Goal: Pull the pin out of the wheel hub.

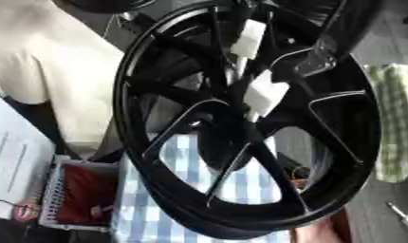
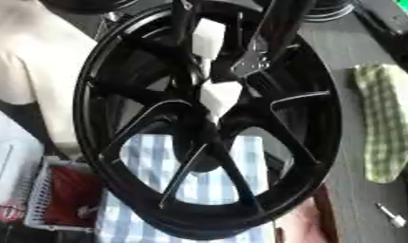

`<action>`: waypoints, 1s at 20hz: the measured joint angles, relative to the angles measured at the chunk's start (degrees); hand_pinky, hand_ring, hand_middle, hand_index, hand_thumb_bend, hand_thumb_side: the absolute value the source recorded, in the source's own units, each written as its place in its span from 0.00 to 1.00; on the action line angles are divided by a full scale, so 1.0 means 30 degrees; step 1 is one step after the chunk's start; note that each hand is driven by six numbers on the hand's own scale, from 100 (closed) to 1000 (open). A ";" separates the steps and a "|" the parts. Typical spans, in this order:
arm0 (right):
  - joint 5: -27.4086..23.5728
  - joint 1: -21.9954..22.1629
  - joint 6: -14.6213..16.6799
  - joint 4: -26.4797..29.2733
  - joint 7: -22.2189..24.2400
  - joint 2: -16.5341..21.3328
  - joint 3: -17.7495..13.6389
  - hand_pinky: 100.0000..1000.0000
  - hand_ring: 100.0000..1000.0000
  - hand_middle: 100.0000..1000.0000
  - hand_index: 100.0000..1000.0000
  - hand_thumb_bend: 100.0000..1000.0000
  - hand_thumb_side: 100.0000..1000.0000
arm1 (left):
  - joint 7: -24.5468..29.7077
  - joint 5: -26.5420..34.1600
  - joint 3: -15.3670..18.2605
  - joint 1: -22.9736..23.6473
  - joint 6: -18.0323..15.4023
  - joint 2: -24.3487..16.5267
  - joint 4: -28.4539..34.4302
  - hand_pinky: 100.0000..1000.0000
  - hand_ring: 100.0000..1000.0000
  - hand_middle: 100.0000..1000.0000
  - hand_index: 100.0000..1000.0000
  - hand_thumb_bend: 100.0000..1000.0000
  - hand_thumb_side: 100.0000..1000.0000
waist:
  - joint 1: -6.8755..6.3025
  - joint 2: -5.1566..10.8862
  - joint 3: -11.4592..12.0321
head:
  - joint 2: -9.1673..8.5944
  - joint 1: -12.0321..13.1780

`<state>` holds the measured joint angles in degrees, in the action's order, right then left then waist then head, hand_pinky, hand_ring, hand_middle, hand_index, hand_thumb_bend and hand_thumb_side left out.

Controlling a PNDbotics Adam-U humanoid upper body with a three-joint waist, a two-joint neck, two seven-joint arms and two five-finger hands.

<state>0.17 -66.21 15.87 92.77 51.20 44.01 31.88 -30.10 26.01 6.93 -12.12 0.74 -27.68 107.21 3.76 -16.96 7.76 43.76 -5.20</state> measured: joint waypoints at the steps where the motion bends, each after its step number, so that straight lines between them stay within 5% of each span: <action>1: 0.0070 -0.0024 0.0050 -0.0159 -0.0044 -0.0060 0.0077 0.82 0.70 0.72 0.76 0.29 0.27 | -0.0010 0.0006 0.0003 0.0000 -0.0011 0.0001 -0.0001 0.74 0.65 0.59 0.74 0.26 0.69 | -0.0006 0.0000 0.0000 | 0.0004 -0.0048; 9: 0.0441 0.0575 0.0438 -0.0514 -0.0365 -0.0116 0.0331 0.82 0.71 0.73 0.79 0.34 0.25 | -0.0071 0.0039 0.0017 0.0000 -0.0073 0.0013 -0.0096 0.74 0.65 0.59 0.74 0.26 0.70 | 0.0005 -0.0002 0.0066 | -0.0026 -0.0041; 20: 0.0459 0.2401 0.0337 0.2809 -0.0264 0.1389 -0.1189 0.81 0.72 0.75 0.83 0.43 0.19 | -0.0064 0.0025 0.0020 -0.0072 -0.0065 0.0040 -0.0098 0.74 0.65 0.59 0.74 0.26 0.71 | 0.0546 -0.0666 0.0309 | -0.1535 0.1582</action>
<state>1.55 -59.01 16.89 101.20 50.41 48.18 28.31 -30.29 26.08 6.99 -12.33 0.55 -27.56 106.92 5.40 -18.96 8.68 39.15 -0.45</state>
